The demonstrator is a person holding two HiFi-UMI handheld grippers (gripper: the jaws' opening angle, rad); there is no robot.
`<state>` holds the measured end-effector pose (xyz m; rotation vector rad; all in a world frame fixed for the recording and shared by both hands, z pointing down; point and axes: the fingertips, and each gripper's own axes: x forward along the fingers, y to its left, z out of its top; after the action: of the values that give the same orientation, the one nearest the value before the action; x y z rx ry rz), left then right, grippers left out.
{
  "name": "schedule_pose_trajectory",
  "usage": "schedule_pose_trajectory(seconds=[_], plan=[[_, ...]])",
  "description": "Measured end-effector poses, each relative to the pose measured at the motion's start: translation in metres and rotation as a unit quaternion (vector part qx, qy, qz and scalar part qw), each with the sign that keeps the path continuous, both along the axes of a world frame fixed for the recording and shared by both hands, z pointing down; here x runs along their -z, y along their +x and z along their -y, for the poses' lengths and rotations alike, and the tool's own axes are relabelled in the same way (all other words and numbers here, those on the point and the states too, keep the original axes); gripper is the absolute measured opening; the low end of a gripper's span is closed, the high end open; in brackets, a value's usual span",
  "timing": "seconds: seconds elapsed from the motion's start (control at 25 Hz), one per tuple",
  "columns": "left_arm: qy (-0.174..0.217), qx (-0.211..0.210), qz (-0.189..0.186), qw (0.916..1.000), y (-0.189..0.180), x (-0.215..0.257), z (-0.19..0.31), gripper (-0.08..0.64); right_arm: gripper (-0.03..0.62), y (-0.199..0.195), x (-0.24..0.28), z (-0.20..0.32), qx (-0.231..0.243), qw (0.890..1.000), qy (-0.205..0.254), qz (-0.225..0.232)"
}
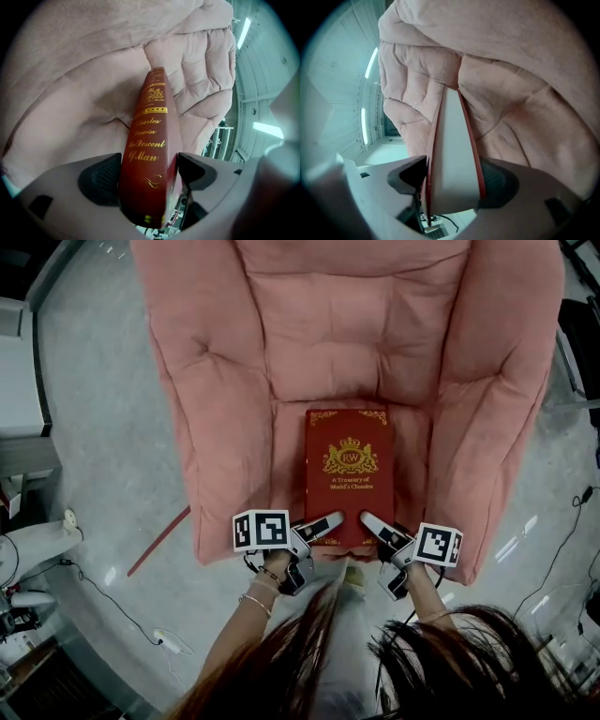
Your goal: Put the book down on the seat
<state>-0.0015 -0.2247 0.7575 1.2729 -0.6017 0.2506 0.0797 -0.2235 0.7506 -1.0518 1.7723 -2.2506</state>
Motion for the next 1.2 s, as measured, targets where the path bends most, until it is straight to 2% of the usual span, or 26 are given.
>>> schedule_pose_trajectory(seconds=[0.44, 1.0, 1.2], plan=[[-0.004, -0.018, 0.033, 0.9993, -0.005, -0.014, -0.003, 0.38, 0.348, 0.0, -0.017, -0.004, 0.012, 0.999, -0.013, -0.035], [-0.001, -0.037, 0.047, 0.9982, -0.008, -0.026, -0.004, 0.38, 0.377, 0.006, -0.032, -0.008, 0.032, 0.993, -0.027, -0.11], [0.004, -0.042, 0.06, 0.9973, -0.009, -0.028, -0.004, 0.38, 0.379, 0.007, -0.035, -0.01, 0.031, 0.992, -0.033, -0.12]])
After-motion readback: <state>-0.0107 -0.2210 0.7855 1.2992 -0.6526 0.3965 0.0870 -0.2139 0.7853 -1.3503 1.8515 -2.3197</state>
